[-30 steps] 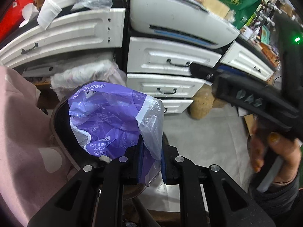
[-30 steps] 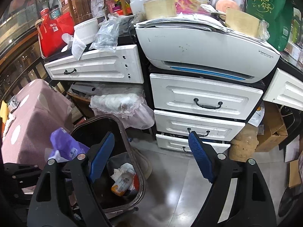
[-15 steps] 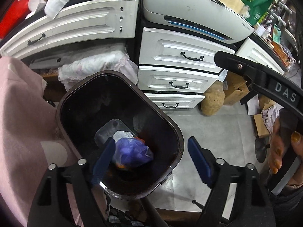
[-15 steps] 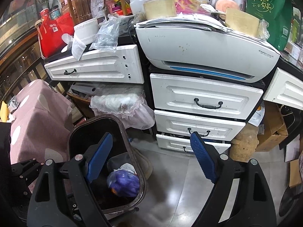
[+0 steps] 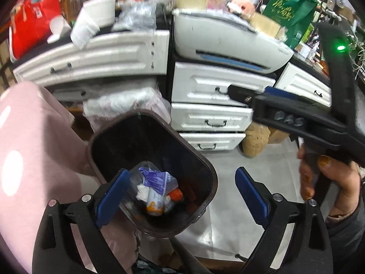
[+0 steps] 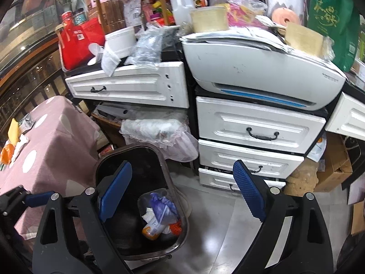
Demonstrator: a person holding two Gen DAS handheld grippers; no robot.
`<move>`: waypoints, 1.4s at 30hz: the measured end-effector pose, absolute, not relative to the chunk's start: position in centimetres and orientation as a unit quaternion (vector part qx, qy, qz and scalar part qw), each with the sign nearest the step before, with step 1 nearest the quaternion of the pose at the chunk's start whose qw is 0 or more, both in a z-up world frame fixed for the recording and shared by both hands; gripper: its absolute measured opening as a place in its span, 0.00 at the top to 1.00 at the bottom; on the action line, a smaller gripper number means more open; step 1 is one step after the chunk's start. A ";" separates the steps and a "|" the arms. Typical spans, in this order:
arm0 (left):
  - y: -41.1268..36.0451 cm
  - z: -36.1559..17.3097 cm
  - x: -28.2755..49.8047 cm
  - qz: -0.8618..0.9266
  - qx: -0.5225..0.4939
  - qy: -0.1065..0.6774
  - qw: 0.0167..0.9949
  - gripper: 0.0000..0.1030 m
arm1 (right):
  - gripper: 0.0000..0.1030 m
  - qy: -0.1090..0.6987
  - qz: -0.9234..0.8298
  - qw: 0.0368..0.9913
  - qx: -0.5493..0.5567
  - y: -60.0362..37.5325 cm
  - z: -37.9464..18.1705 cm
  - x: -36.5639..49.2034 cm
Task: Collect trash
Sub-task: 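Move both tools back over the table toward the orange peel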
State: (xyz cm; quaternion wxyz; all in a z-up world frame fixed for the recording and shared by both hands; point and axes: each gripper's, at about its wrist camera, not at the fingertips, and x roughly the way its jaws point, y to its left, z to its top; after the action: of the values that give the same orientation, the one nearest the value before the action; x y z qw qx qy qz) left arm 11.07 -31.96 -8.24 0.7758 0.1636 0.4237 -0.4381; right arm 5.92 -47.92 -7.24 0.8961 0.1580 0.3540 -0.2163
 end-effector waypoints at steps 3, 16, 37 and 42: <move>-30.8 -6.6 10.7 -0.434 0.159 0.399 0.792 0.07 | 0.13 0.347 -0.197 0.904 0.155 -46.8 -6.4 6.3; -24.4 -2.2 11.9 -0.387 0.122 0.358 0.841 0.06 | 0.10 0.329 -0.098 0.932 0.122 -39.9 -3.5 9.2; -7.0 -1.2 17.1 -0.205 0.064 0.365 0.906 0.06 | 0.10 0.329 0.044 0.937 0.109 -28.9 -1.3 16.7; -2.0 -1.9 18.6 -0.142 0.038 0.374 0.916 0.06 | 0.10 0.341 0.083 0.932 0.088 -25.3 -1.4 18.8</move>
State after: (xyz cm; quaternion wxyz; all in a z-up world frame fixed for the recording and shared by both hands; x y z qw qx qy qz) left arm 18.55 -1.98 -1.91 0.9158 0.0378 0.3738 -0.1421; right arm 18.82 -25.30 -1.36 0.9321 0.0881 0.3414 0.0827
